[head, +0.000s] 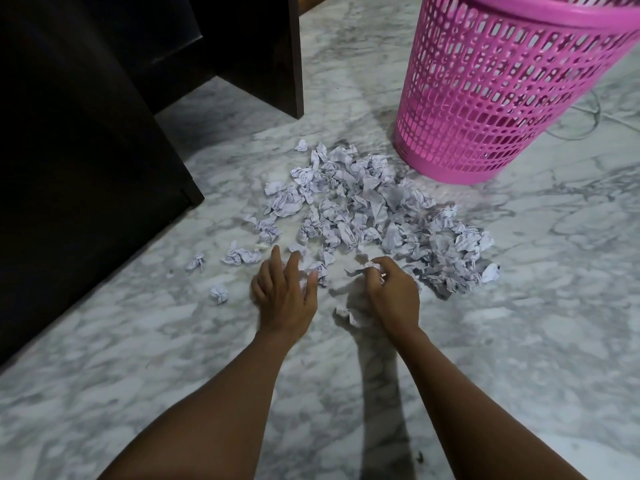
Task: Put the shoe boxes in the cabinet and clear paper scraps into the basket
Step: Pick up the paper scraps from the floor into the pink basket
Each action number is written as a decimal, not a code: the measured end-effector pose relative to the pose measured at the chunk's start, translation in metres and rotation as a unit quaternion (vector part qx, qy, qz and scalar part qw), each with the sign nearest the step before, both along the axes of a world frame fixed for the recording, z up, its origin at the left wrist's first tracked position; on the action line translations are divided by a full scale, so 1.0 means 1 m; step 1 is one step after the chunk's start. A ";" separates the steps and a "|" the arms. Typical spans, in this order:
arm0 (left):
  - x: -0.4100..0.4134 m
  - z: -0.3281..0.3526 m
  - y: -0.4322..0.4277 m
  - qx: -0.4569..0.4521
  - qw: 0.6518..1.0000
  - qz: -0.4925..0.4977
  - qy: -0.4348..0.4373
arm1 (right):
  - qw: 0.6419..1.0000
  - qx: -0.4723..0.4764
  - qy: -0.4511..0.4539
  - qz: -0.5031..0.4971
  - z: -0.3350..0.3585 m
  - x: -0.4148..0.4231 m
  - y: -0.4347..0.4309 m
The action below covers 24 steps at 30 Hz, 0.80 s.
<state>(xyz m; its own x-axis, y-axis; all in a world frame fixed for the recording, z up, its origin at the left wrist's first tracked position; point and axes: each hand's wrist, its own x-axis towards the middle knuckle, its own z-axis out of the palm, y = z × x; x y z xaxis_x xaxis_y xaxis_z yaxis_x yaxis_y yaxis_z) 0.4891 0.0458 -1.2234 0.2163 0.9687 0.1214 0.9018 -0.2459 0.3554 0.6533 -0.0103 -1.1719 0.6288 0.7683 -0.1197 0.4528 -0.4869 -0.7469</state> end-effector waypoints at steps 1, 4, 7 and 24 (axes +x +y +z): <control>0.002 0.000 0.000 0.001 1.000 0.001 0.005 | 1.000 -0.007 -0.017 0.002 0.002 0.000 -0.001; 0.009 0.001 0.000 0.000 1.000 0.017 0.023 | 0.998 -0.014 -0.057 0.026 0.005 0.001 -0.008; 0.015 -0.001 -0.001 0.026 0.999 0.022 0.034 | 0.995 -0.023 -0.082 0.052 0.003 0.003 -0.018; 0.023 0.002 -0.001 0.026 0.999 -0.022 -0.015 | 0.981 -0.090 -0.159 0.071 0.000 -0.002 -0.046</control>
<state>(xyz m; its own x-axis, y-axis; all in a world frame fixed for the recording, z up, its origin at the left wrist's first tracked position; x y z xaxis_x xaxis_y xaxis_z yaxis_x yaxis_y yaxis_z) 0.5125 0.0444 -1.2212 0.2535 0.9508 0.1784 0.8790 -0.3033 0.3678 0.6517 -0.0559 -1.1714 0.5446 0.8352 -0.0763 0.7220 -0.5132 -0.4641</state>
